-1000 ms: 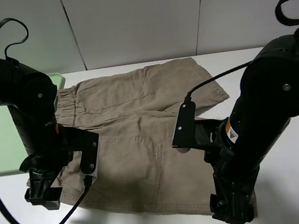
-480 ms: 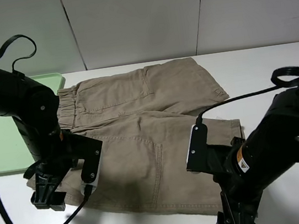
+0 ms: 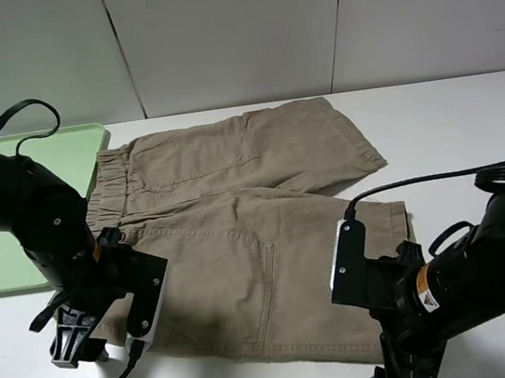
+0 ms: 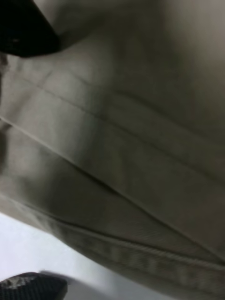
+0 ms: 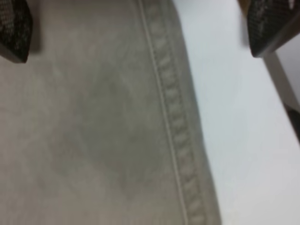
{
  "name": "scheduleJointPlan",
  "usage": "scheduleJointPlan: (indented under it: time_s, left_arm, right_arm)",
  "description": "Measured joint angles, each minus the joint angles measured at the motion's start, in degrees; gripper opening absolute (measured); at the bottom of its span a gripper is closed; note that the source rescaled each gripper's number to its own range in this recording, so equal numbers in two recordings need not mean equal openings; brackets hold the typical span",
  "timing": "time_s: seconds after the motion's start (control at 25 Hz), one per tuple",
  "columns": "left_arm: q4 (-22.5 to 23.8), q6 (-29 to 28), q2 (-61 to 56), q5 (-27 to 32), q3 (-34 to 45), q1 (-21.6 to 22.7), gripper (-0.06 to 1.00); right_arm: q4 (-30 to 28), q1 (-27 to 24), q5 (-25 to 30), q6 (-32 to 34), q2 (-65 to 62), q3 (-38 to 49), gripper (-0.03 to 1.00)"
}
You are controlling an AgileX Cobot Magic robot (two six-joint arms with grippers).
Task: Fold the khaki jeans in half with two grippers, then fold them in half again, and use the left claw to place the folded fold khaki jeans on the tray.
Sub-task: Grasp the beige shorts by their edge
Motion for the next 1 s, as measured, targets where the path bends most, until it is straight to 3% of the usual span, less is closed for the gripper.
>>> scheduleJointPlan:
  time_s: [0.28,0.44,0.56,0.8,0.92,1.0]
  left_arm:
    - [0.21,0.38,-0.86,-3.10,2.26,0.00,0.90]
    - [-0.03,0.61,-0.98,-3.42,2.63,0.00,0.75]
    - [-0.20,0.56,-0.98,-4.74,2.63,0.00,0.55]
    - [0.05,0.27,-0.98,-8.26,2.63,0.00,0.09]
    - [0.37,0.05,-0.98,-8.73,2.63,0.00,0.01]
    - [0.37,-0.01,-0.98,-8.78,2.63,0.00,0.01]
  right_arm:
    - [-0.01,0.00,-1.86,-0.08,3.98,-0.05,1.00]
    - [0.38,0.00,-1.90,0.04,4.40,-0.11,0.96]
    - [0.93,0.29,-1.61,0.06,4.45,-0.11,0.81]
    - [0.81,0.34,-2.62,0.12,4.51,-0.16,0.30]
    - [0.26,0.34,-3.14,0.06,4.61,-0.16,0.02]
    - [0.20,0.34,-3.21,0.06,4.61,-0.16,0.00]
